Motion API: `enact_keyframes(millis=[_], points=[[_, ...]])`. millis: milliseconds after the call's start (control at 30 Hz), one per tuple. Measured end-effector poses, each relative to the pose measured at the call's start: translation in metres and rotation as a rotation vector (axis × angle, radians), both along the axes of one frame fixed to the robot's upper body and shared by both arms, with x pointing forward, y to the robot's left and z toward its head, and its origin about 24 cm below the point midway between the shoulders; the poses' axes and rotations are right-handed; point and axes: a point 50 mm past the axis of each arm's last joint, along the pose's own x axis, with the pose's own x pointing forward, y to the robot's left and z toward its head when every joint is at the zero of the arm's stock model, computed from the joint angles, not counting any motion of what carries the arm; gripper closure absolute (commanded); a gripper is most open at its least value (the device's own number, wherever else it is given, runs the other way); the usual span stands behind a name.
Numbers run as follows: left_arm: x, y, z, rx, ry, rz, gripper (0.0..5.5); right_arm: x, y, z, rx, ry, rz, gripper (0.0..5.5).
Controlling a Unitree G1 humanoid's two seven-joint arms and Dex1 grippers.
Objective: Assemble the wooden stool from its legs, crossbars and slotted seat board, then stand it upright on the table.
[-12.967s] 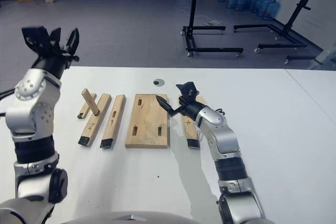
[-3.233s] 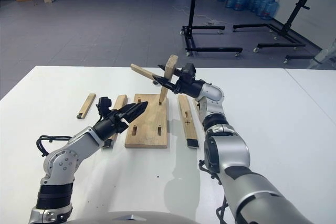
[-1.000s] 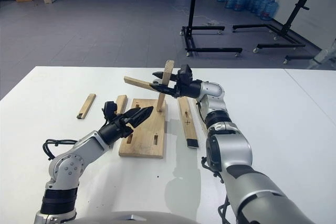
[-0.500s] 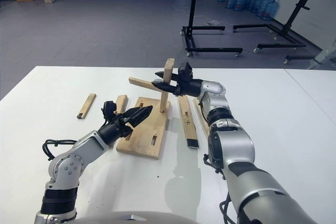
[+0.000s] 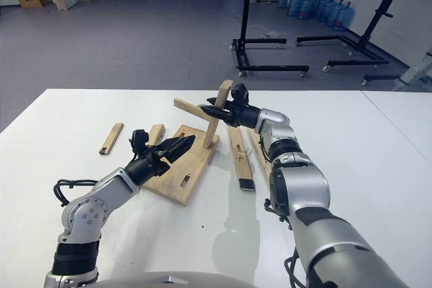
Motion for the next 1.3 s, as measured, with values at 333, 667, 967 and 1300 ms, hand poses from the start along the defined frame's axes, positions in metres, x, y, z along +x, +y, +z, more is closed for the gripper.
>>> enact_keyframes(millis=[333, 667, 967, 1300], points=[[0.000, -0.001, 0.000, -0.001, 0.003, 0.000, 0.10, -0.014, 0.002, -0.040, -0.036, 0.164, -0.024, 2.47], [0.000, 0.000, -0.001, 0.003, 0.005, 0.000, 0.10, -0.009, 0.000, -0.031, 0.036, 0.158, -0.059, 0.89], [0.010, 0.019, 0.005, 0.039, -0.022, 0.044, 0.10, -0.018, -0.059, -0.021, -0.114, 0.096, -0.052, 0.89], [0.010, 0.104, 0.041, 0.058, -0.103, 0.455, 0.10, -0.070, -0.120, 0.007, -0.181, 0.059, -0.478, 0.89]])
